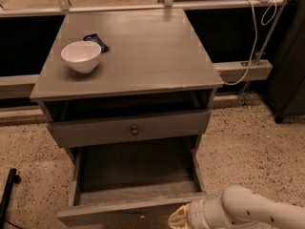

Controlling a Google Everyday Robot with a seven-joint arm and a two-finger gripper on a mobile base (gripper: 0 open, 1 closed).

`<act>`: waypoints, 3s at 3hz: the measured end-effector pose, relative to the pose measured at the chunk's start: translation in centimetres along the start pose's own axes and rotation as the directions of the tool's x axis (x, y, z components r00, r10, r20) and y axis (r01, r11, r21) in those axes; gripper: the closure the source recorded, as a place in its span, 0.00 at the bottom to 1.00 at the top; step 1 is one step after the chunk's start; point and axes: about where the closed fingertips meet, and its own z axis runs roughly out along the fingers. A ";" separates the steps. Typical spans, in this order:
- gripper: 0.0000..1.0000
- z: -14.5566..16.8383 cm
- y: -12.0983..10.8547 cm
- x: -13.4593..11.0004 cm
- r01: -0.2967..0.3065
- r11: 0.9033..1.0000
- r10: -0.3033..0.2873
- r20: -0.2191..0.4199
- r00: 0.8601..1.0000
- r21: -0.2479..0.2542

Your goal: Close middle drawer

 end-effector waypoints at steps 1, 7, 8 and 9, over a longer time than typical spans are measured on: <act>1.00 2.8 -0.6 1.9 -0.025 0.997 0.024 0.008 1.000 0.074; 1.00 7.6 -14.4 0.9 -0.072 0.918 0.025 0.124 0.992 0.389; 1.00 6.7 -18.2 1.9 -0.056 0.901 -0.006 0.140 0.990 0.430; 1.00 6.1 -22.1 1.8 -0.019 0.899 -0.047 0.140 0.989 0.438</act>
Offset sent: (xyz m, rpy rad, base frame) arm 0.0255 0.0127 -0.0795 0.0327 -0.0737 -0.1604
